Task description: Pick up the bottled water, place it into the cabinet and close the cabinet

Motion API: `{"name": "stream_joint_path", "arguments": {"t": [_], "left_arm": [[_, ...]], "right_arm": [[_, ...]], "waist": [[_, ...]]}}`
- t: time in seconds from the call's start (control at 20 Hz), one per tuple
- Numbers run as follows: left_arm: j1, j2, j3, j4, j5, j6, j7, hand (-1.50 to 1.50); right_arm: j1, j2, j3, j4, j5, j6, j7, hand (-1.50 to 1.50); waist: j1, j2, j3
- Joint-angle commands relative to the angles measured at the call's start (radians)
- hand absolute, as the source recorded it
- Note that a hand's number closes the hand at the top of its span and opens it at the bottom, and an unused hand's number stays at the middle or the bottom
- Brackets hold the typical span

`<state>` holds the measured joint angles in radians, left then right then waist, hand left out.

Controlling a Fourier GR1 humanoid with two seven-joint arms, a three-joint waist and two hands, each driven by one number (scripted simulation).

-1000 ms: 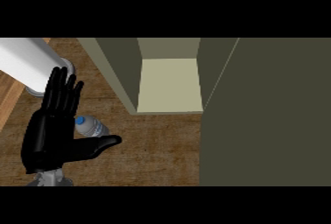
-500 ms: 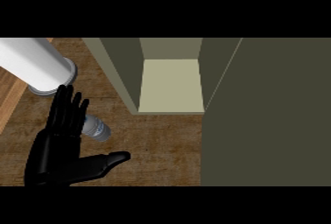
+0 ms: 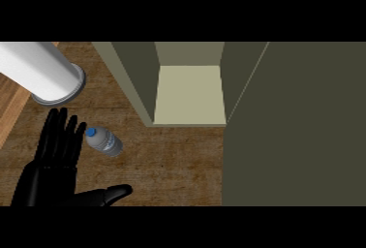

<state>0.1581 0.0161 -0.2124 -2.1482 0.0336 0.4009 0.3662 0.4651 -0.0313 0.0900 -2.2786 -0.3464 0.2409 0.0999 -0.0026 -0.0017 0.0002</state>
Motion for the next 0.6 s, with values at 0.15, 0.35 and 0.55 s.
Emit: {"name": "stream_joint_path", "arguments": {"t": [0.15, 0.35, 0.55], "left_arm": [[0.078, 0.001, -0.029, -0.06, 0.0, -0.025, -0.02, -1.5], [0.103, -0.015, 0.057, 0.078, 0.08, -0.064, -0.183, -1.5], [0.128, 0.029, 0.151, 0.084, 0.132, -0.118, -0.218, -1.5]], "right_arm": [[0.038, 0.03, 0.068, 0.031, 0.095, 0.02, -0.057, -1.5], [-0.04, 0.023, 0.006, 0.101, 0.052, 0.027, -0.068, -1.5], [0.072, 0.03, 0.052, 0.008, 0.1, 0.039, -0.085, -1.5]], "waist": [[0.002, 0.0, 0.0], [0.004, 0.001, -0.001], [0.001, 0.0, -0.001]]}}
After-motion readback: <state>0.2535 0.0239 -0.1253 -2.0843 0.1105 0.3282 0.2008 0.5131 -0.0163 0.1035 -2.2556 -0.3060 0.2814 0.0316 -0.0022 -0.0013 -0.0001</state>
